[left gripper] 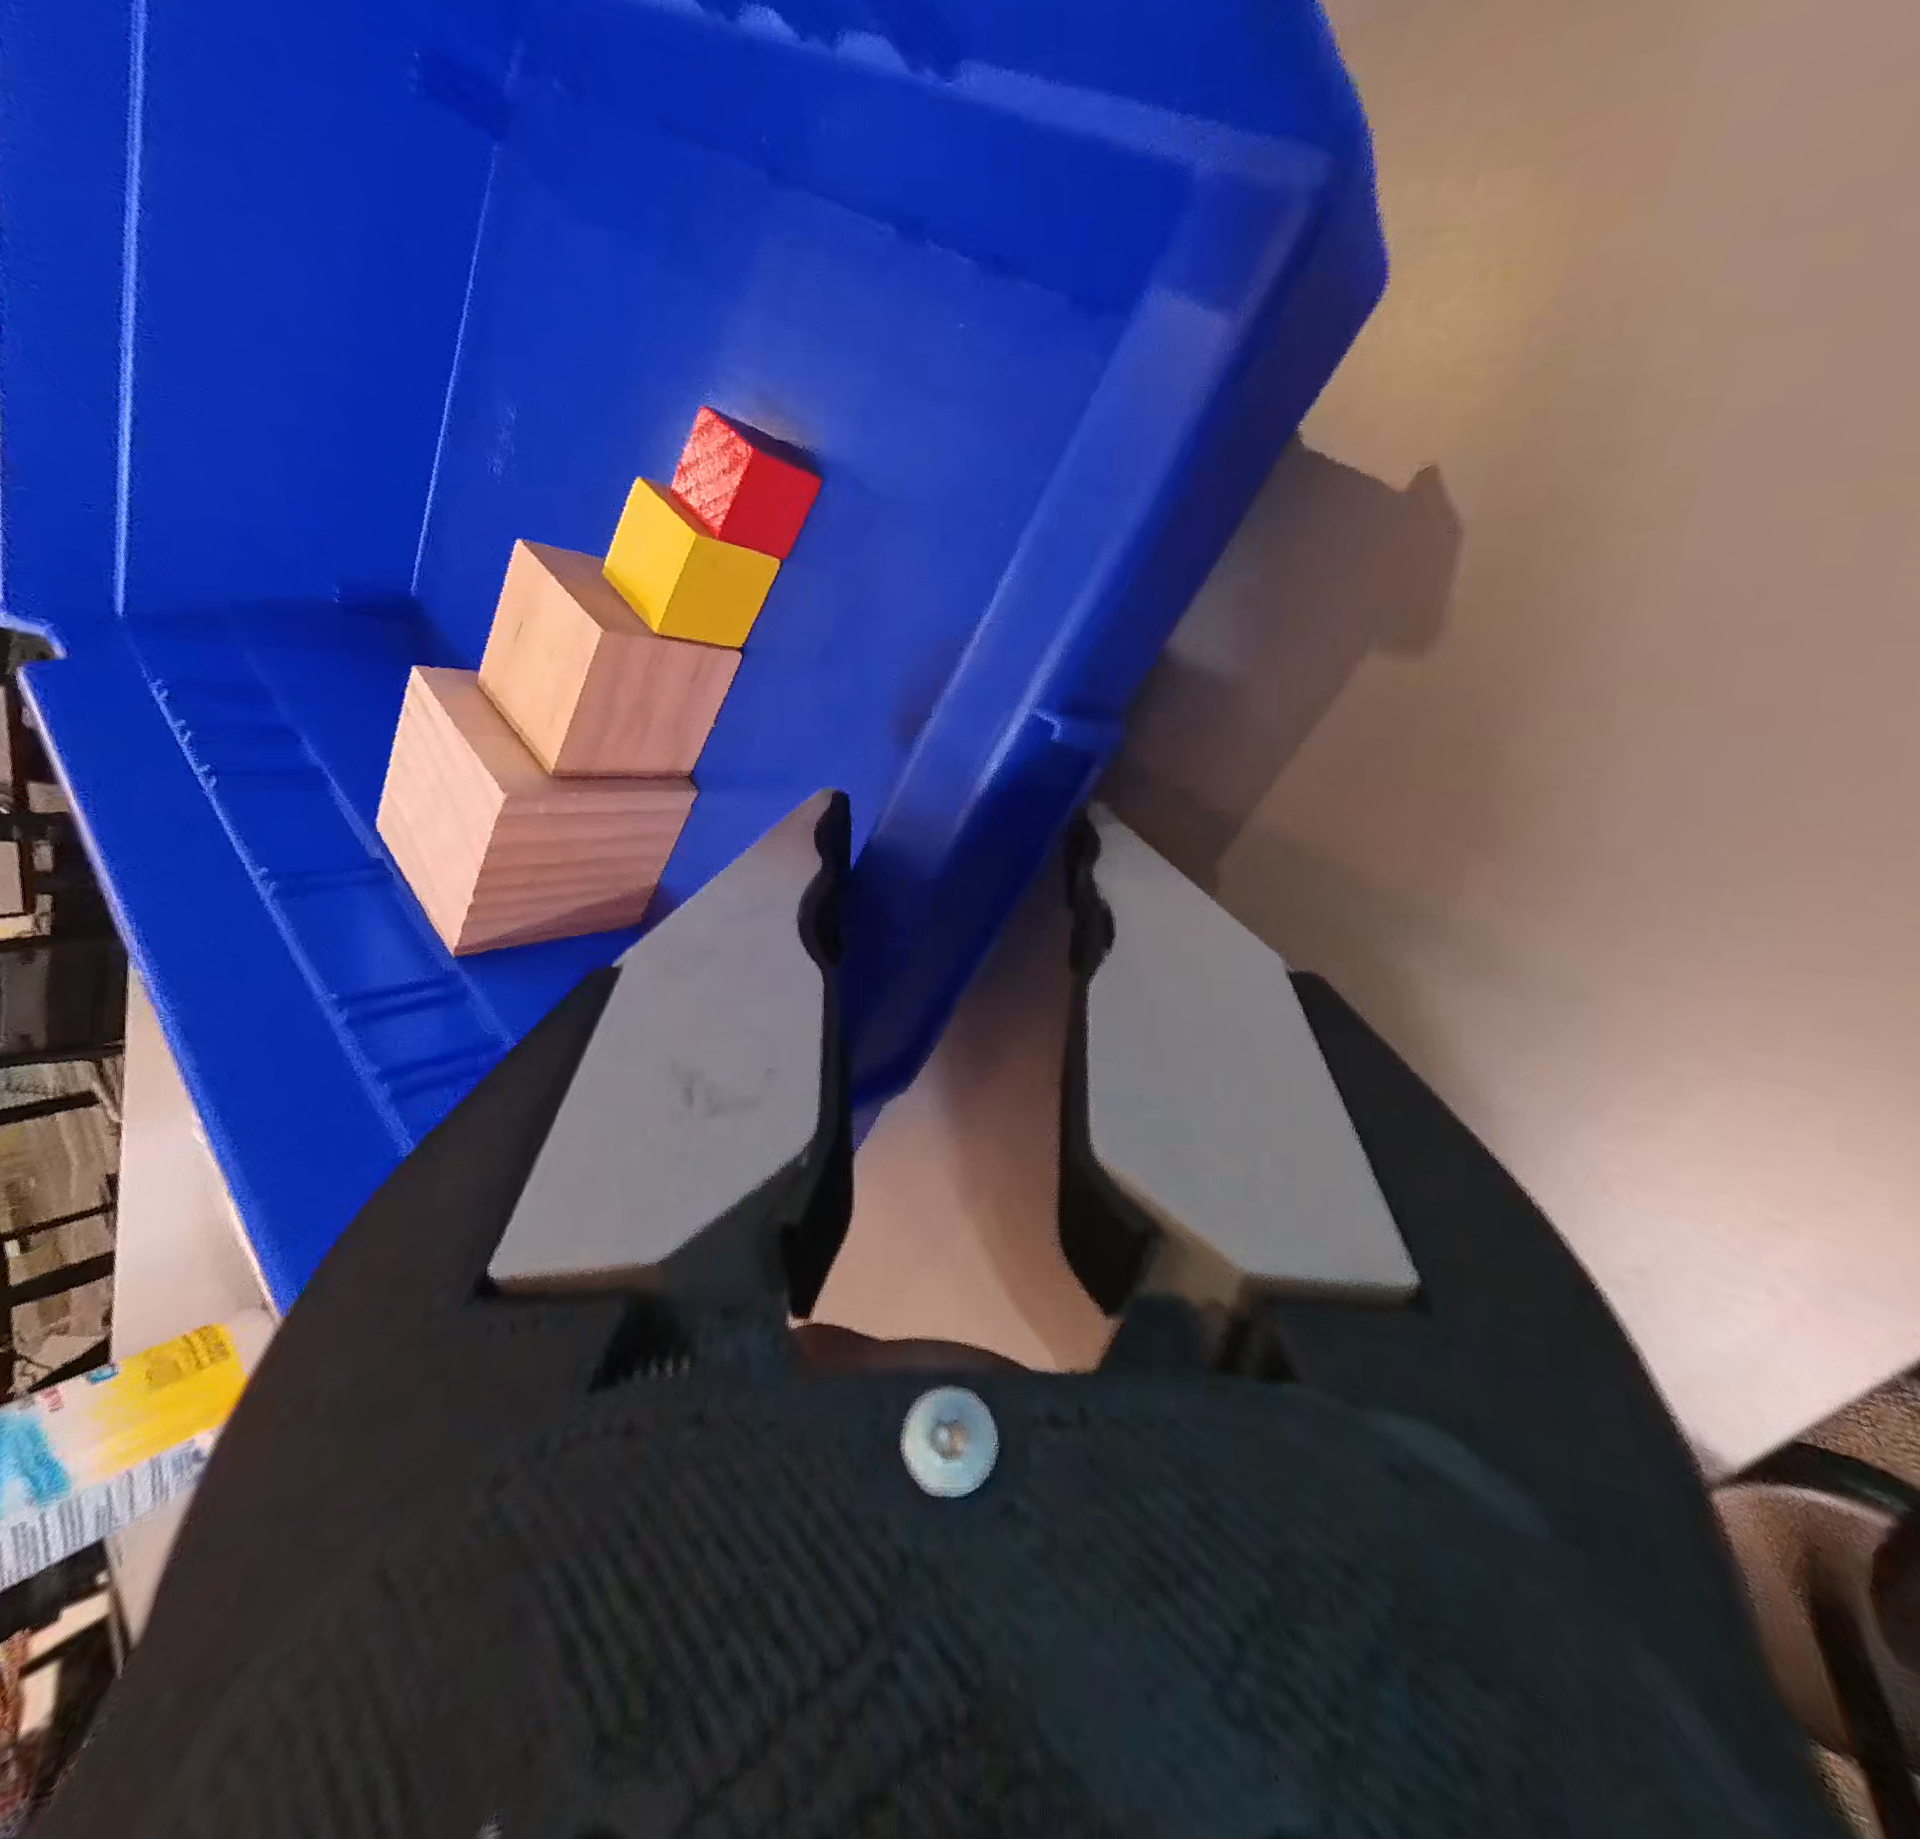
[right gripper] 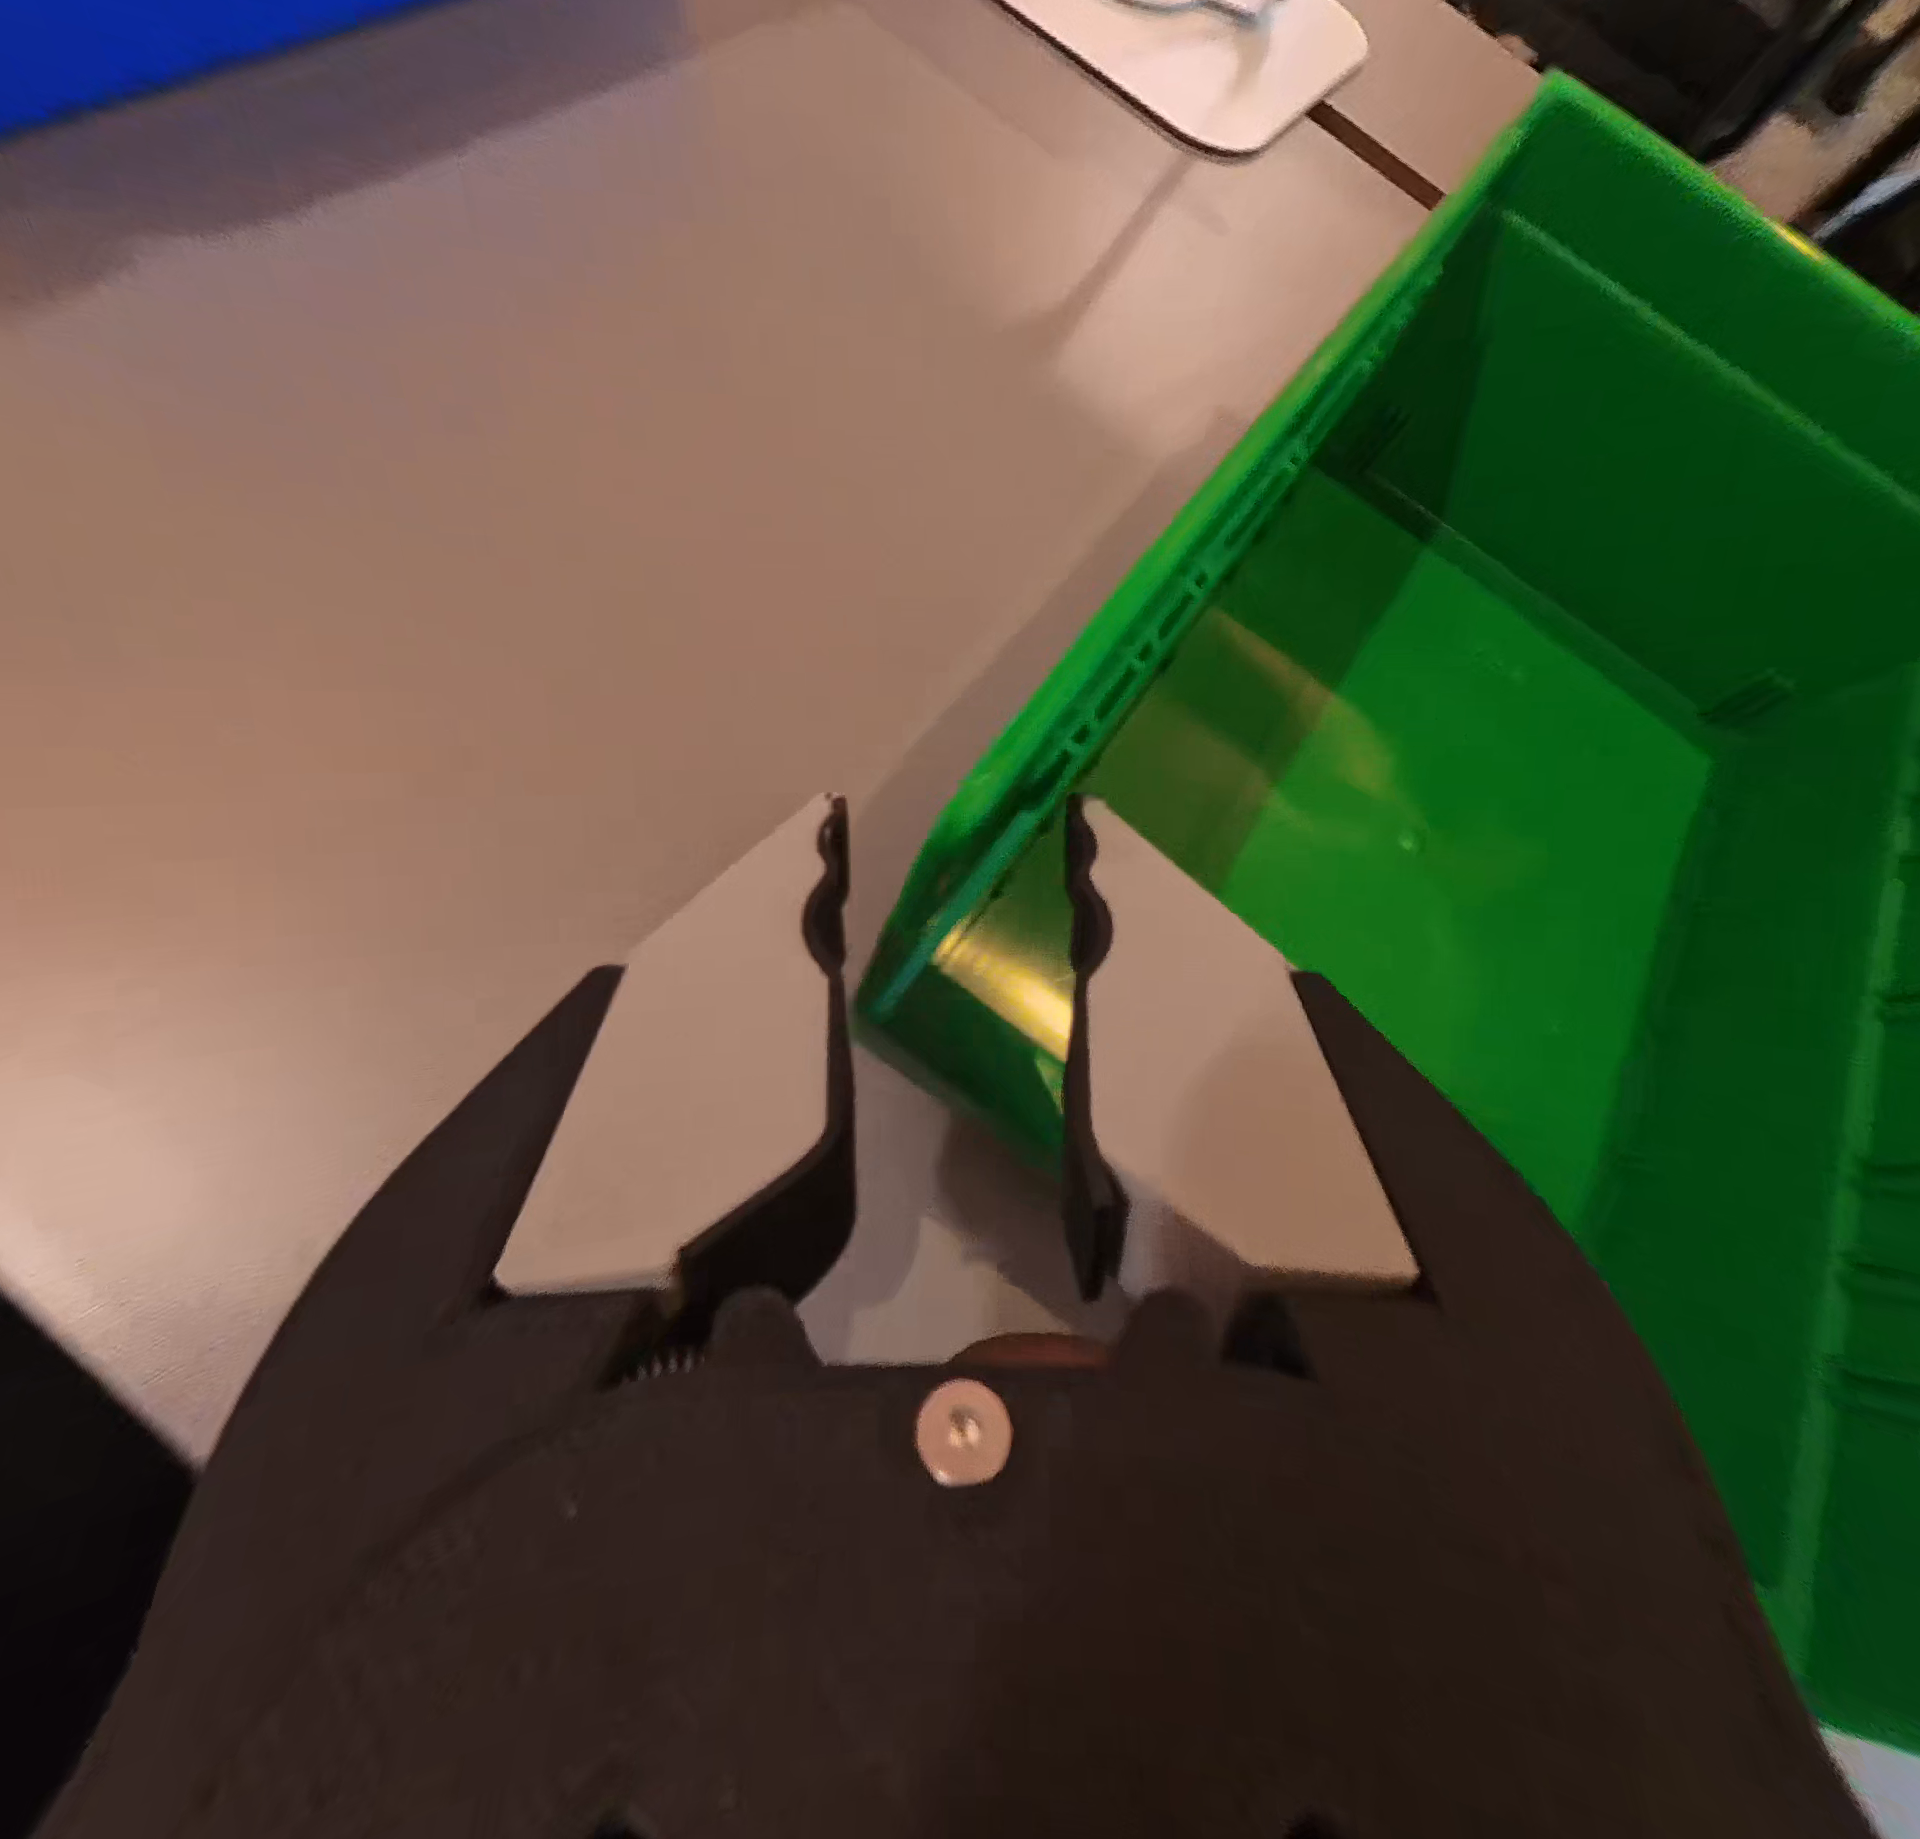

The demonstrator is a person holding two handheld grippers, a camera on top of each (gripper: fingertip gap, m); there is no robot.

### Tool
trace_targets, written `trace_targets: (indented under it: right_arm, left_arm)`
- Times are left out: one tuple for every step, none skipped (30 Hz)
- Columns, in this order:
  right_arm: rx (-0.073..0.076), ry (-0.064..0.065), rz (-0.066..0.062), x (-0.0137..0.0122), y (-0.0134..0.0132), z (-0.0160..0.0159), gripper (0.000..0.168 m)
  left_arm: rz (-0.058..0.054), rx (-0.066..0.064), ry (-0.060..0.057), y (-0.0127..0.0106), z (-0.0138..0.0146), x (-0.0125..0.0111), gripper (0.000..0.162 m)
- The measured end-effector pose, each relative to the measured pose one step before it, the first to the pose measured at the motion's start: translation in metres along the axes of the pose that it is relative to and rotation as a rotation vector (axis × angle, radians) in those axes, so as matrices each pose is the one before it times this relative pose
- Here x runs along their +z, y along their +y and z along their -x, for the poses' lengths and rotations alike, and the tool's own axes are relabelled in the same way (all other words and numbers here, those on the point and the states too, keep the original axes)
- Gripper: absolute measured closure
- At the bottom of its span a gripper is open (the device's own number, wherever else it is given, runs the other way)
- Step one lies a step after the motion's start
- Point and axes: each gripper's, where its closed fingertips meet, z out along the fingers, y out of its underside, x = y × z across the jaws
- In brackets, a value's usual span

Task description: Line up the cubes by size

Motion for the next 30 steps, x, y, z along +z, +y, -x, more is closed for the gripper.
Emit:
trace_targets:
  right_arm:
    - [-0.0041, 0.0232, 0.0026, 0.00315, 0.00163, -0.00575, 0.13]
    - [0.0109, -0.0052, -0.0196, 0.00206, -0.00231, -0.00222, 0.125]
    - [0.0236, -0.0172, -0.0075, 0.00238, -0.00069, -0.00134, 0.125]
    - [0.0273, -0.0132, -0.0011, 0.00269, -0.00043, -0.00254, 0.124]
    - [0.0209, -0.0051, -0.0036, 0.0025, -0.00054, -0.00373, 0.124]
    - [0.0149, 0.0054, -0.0023, 0.00203, -0.00053, -0.00522, 0.123]
    - [0.0102, 0.013, 0.0023, 0.00148, -0.00004, -0.00582, 0.122]
    - [0.0081, 0.0078, 0.0033, 0.0011, -0.00005, -0.00453, 0.121]
    - [0.0074, 0.0031, 0.0048, 0.00081, 0.00015, -0.00313, 0.121]
    - [0.0075, 0.0019, 0.007, 0.00014, 0.00026, -0.00192, 0.12]
    - [0.0037, 0.0038, 0.0053, -0.0011, -0.00037, -0.00094, 0.119]
    - [-0.0006, 0.0132, -0.0071, -0.00289, -0.00252, -0.00112, 0.119]
    - [-0.0047, 0.017, -0.0207, -0.00472, -0.00506, -0.00076, 0.119]
    - [-0.0081, 0.0121, -0.0249, -0.00566, -0.00671, 0.00058, 0.119]
    - [-0.0093, 0.0085, -0.0255, -0.00627, -0.00818, 0.00188, 0.119]
    - [-0.0124, 0.0007, -0.0262, -0.00623, -0.00949, 0.00365, 0.117]
    - [-0.0112, -0.0033, -0.0246, -0.00583, -0.01015, 0.00509, 0.115]
    - [-0.0108, -0.0113, -0.0186, -0.0052, -0.01005, 0.00747, 0.113]
    - [-0.013, -0.0239, -0.0127, -0.00421, -0.00989, 0.01053, 0.111]
    - [-0.0155, -0.0303, -0.0085, -0.00265, -0.00926, 0.01238, 0.109]
    - [-0.0149, -0.0292, -0.006, -0.00036, -0.00834, 0.01228, 0.105]
    - [-0.0156, -0.036, 0.0008, 0.00229, -0.00651, 0.01285, 0.101]
    - [-0.0138, -0.0397, 0.0049, 0.00476, -0.00545, 0.01238, 0.1]
    - [-0.0123, -0.0324, -0.0013, 0.00717, -0.00549, 0.00996, 0.099]
    - [-0.0104, -0.0144, -0.0048, 0.00944, -0.00532, 0.0058, 0.099]
    - [-0.0036, -0.0008, -0.0054, 0.01102, -0.00515, 0.00244, 0.1]
    - [0.005, -0.0049, -0.01, 0.01251, -0.00561, 0.00229, 0.1]
    - [0.0171, -0.0172, -0.0129, 0.0135, -0.00562, 0.0036, 0.1]
    - [0.0261, -0.0192, -0.009, 0.01405, -0.00447, 0.00324, 0.1]
    - [0.0264, -0.0155, -0.0037, 0.01409, -0.00306, 0.0027, 0.1]
  left_arm:
    - [-0.0113, 0.02, -0.0022, 0.00166, 0.00167, 0.00019, 0.122]
    - [-0.012, 0.0159, -0.0023, 0.00153, 0.00156, 0.00013, 0.122]
    - [-0.0054, -0.0026, -0.0003, 0.00213, 0.00186, 0.00026, 0.122]
    - [-0.001, -0.0177, -0.001, 0.00233, 0.00218, 0.0005, 0.121]
    - [-0.0015, -0.0223, -0.003, 0.0018, 0.00241, 0.00066, 0.12]
    - [-0.0039, -0.0148, -0.0053, 0.00133, 0.00221, 0.00069, 0.119]
    - [-0.0067, -0.0066, -0.0065, 0.00085, 0.00188, 0.00059, 0.118]
    - [-0.005, -0.011, -0.0052, 0.00082, 0.00174, 0.00062, 0.118]
    - [-0.0018, -0.0214, -0.0034, 0.00098, 0.00208, 0.00077, 0.117]
    - [-0.003, -0.0237, -0.0054, 0.00053, 0.00232, 0.00108, 0.115]
    - [-0.0062, -0.0159, -0.0107, -0.00012, 0.0024, 0.00142, 0.115]
    - [-0.0057, -0.0117, -0.0133, -0.00058, 0.00212, 0.00157, 0.114]
    - [-0.001, -0.0117, -0.0111, -0.00085, 0.00116, 0.00123, 0.114]
    - [0.0057, -0.0066, -0.0097, -0.00097, 0.00024, 0.00063, 0.113]
    - [0.0161, 0.0003, -0.014, -0.00045, 0.00023, -0.00021, 0.113]
    - [0.0252, 0.0094, -0.0281, 0.00002, 0.00149, -0.00149, 0.112]
    - [0.0197, 0.0185, -0.0411, -0.00126, 0.00294, -0.00304, 0.109]
    - [0.0031, 0.0124, -0.0299, -0.00355, 0.00139, -0.00549, 0.104]
    - [-0.0192, -0.0061, 0.0035, -0.00606, -0.00237, -0.0084, 0.11]
    - [-0.0434, -0.0219, 0.0128, -0.00894, -0.00214, -0.01113, 0.118]
    - [-0.0616, -0.0367, -0.0031, -0.01123, 0.00216, -0.01294, 0.131]
    - [-0.0656, -0.0455, -0.0001, -0.01228, 0.00333, -0.0136, 0.136]
    - [-0.0651, -0.055, 0.0096, -0.01318, 0.00271, -0.01287, 0.135]
    - [-0.0716, -0.063, 0.0118, -0.01543, 0.0025, -0.01129, 0.135]
    - [-0.077, -0.0655, 0.0088, -0.01747, 0.00215, -0.00867, 0.135]
    - [-0.0703, -0.0611, 0.0014, -0.01707, 0.00215, -0.00494, 0.136]
    - [-0.0532, -0.0465, -0.008, -0.01423, 0.00202, -0.00072, 0.137]
    - [-0.0375, -0.0315, -0.0143, -0.01106, 0.00133, 0.00261, 0.137]
    - [-0.0282, -0.0248, -0.0153, -0.00869, -0.00006, 0.00504, 0.137]
    - [-0.0231, -0.0252, -0.0091, -0.00685, -0.00258, 0.00662, 0.137]
